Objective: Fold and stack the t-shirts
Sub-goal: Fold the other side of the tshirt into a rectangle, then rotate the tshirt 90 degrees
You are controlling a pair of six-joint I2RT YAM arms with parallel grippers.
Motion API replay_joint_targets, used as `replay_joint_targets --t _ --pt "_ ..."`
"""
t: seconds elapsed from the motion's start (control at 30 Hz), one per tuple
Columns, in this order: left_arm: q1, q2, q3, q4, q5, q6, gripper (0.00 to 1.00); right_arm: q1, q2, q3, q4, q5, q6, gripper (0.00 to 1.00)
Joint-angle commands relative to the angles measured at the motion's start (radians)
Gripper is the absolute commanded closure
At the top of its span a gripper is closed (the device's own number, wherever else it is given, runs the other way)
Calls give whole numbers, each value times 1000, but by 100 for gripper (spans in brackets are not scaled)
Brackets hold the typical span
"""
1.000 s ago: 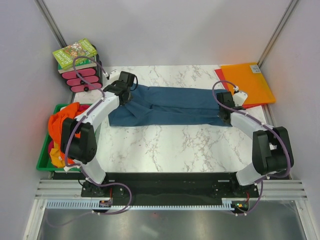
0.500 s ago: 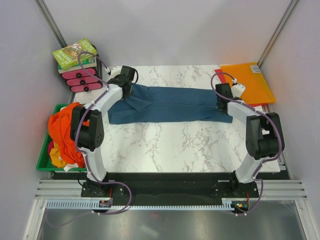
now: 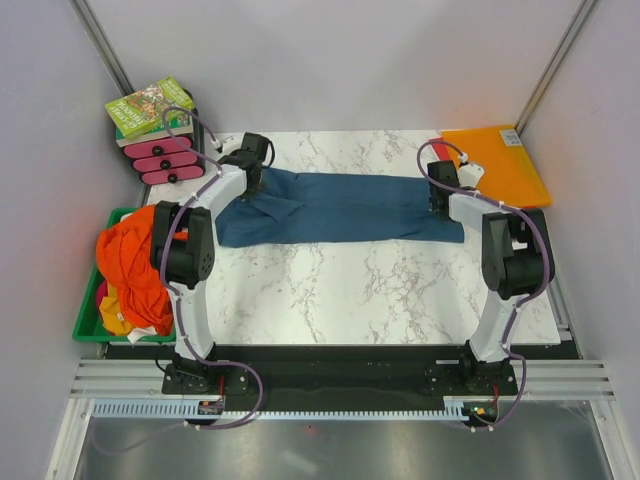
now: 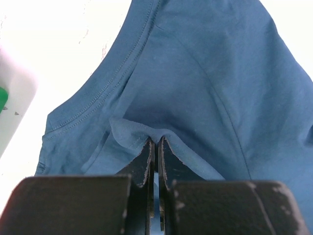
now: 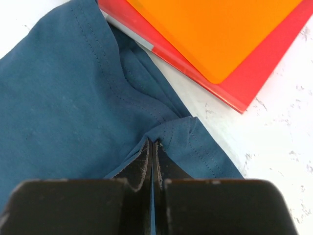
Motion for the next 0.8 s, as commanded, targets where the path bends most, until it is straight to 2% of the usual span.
replay_joint_targets --t 0.0,0.17,0.2,0.23,0.27,0.3,0.33,0.37,0.4,0.47,0.53,0.6,0.63,0.67,0.7,0.73,0.77 --pt "24 13 44 22 -27 34 98 -10 24 59 28 33 -20 100" --pt "33 13 48 19 -24 29 98 -10 16 54 54 16 -36 100" --pt "35 7 53 17 -3 29 98 -10 -11 36 70 5 -42 95" --pt "35 1 57 14 12 29 90 -3 -31 19 109 0 -53 84" --pt "33 -11 61 16 23 22 84 0 -55 7 122 5 -51 65" --pt "33 -45 56 16 32 17 77 6 -104 -15 131 7 -53 52" --pt "29 -65 53 14 36 13 65 12 -128 -24 140 8 -54 41" --pt "26 -85 48 16 40 8 60 17 -152 -29 139 2 -54 25" --pt "23 -127 42 14 42 6 54 21 -198 -41 136 -1 -56 19" --pt "9 -169 7 16 48 2 50 43 -241 -58 122 -4 -54 5" --pt "-8 -230 -28 16 55 -6 49 65 -281 -78 84 -15 -47 4" --pt "-17 -269 -105 16 86 -23 52 76 -306 -130 75 -36 -27 15" --pt "-26 -295 -132 17 100 -29 59 78 -310 -151 79 -50 -17 27" --pt "-32 -303 -195 17 124 -44 62 79 -312 -173 82 -55 -8 68" --pt "-39 -307 -224 20 132 -52 67 78 -309 -206 82 -62 10 92" --pt "-51 -310 -252 23 140 -58 70 79 -304 -219 84 -72 15 100" --pt "-57 -309 -299 24 149 -69 73 79 -297 -227 88 -84 13 100"
